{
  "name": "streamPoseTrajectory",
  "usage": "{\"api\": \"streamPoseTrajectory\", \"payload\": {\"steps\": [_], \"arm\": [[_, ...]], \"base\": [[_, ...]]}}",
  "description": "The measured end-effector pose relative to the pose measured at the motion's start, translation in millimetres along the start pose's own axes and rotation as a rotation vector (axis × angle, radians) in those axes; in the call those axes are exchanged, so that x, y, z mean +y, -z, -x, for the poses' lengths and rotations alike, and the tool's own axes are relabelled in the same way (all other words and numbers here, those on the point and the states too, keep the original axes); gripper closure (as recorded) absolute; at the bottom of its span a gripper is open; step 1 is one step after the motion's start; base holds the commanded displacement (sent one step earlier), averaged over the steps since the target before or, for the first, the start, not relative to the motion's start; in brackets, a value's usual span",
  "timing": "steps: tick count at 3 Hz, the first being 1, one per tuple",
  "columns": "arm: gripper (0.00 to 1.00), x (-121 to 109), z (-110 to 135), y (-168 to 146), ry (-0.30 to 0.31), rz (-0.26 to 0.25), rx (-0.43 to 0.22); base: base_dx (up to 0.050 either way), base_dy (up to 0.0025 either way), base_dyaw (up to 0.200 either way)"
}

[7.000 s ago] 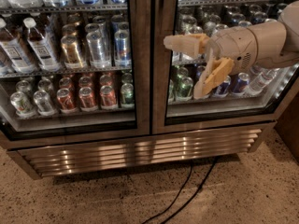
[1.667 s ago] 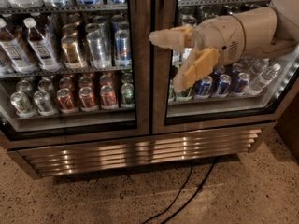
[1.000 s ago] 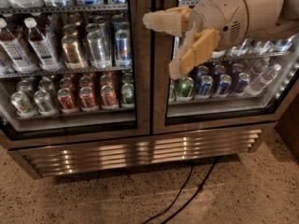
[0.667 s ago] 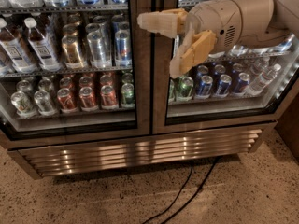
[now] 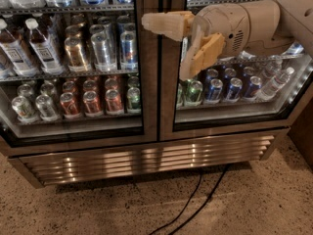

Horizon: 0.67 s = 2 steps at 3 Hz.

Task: Open left fridge door

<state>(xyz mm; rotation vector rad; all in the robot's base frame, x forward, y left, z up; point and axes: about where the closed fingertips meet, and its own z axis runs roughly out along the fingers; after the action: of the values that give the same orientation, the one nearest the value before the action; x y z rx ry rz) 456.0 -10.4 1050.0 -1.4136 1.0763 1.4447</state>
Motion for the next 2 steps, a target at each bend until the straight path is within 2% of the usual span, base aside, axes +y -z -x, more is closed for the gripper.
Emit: {"api": "streamPoseTrajectory", "payload": {"steps": [1, 2], "arm": [[0.00, -2.8, -3.3, 2.3, -0.028, -0.093, 0.058], [0.00, -5.8, -5.2, 4.4, -0.045, -0.163, 0.084]], "base": [[0.000, 0.00000, 0.000], [0.000, 0.00000, 0.000]]}}
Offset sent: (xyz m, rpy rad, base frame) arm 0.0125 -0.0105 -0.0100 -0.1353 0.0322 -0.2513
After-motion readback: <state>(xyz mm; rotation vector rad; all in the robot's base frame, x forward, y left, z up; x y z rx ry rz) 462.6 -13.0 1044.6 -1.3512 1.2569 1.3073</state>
